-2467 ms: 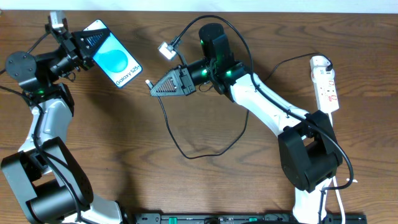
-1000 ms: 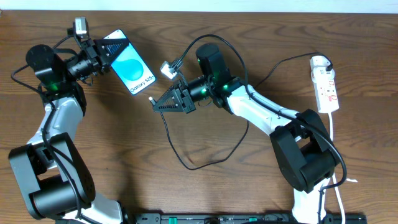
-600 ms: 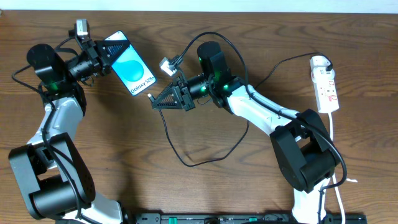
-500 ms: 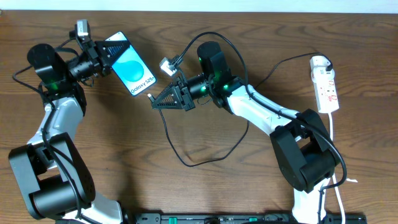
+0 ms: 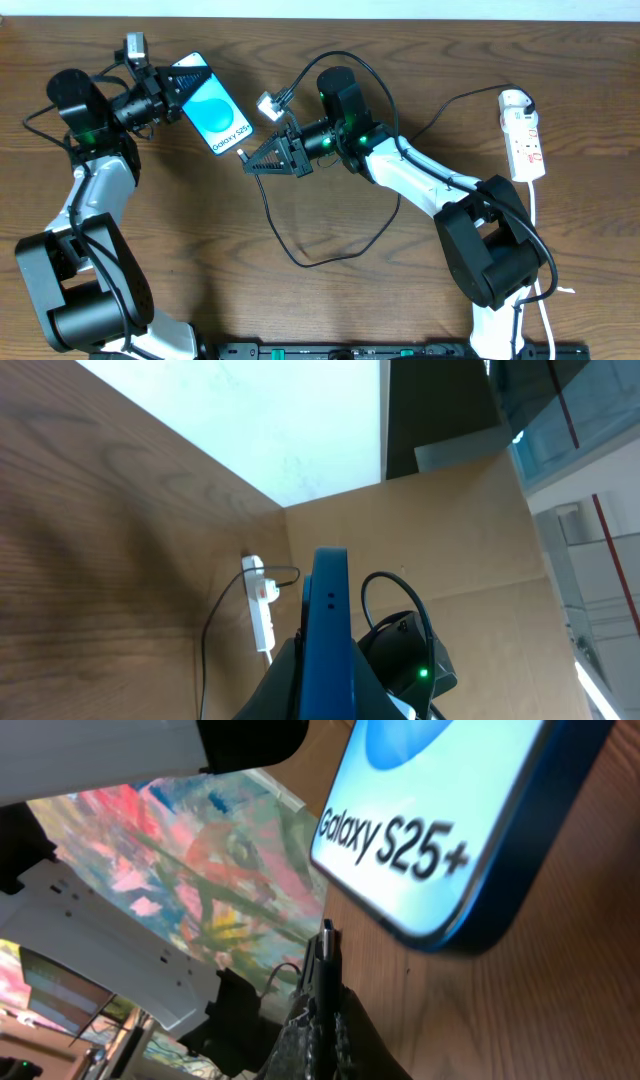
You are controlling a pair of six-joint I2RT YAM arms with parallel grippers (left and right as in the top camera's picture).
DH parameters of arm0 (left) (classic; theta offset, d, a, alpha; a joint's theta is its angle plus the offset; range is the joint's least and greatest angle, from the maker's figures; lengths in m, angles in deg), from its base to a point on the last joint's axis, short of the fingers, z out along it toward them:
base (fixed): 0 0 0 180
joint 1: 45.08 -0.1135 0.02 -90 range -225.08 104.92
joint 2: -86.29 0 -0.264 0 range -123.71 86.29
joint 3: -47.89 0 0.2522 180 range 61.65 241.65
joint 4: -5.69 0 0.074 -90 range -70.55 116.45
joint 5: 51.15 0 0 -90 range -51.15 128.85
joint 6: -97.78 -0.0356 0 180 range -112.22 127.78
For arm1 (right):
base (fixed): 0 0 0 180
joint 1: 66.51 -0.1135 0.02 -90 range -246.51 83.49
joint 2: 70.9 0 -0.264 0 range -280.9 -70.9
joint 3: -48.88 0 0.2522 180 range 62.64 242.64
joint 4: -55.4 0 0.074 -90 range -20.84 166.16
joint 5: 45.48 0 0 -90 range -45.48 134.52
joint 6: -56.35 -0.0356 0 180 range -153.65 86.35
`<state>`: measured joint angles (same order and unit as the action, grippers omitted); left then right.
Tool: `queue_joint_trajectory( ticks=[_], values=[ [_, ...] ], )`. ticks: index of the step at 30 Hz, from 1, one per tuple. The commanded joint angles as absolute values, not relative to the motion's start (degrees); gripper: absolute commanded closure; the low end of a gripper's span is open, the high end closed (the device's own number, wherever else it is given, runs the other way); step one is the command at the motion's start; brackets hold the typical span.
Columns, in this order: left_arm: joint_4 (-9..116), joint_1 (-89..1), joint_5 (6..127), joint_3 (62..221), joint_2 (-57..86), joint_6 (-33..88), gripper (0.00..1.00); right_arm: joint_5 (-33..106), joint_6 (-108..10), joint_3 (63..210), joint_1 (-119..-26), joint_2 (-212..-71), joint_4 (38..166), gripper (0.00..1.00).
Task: Plug charger to phone and switch on socket
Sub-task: 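Align the plug tip with the phone's bottom port using the right gripper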
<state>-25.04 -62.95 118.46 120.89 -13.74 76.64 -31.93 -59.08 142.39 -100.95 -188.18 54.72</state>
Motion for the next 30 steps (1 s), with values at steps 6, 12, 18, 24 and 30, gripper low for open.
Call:
queue_joint_trajectory(
  ticks=[6,12,18,24,30],
  values=[
    [-25.39,-62.45,120.28,120.87,-13.76,75.63,0.93,-30.83,-60.65,142.10,-101.10,-188.59,54.57,0.99],
    [-25.36,-62.45,120.91,120.87,-13.76,75.50,0.92,-30.83,-60.65,142.10,-101.10,-188.59,54.57,0.99],
    [-25.39,-62.45,121.22,120.87,-13.76,75.50,0.92,-30.81,-60.89,142.10,-101.06,-188.59,54.55,0.99],
    [-25.36,-62.45,121.87,120.87,-13.76,75.50,0.93,-30.81,-60.87,142.10,-101.06,-188.59,54.55,0.99],
    [-25.39,-62.45,121.98,120.87,-13.76,75.48,0.93,-30.81,-60.87,142.10,-101.06,-188.59,54.52,0.99]
  ],
)
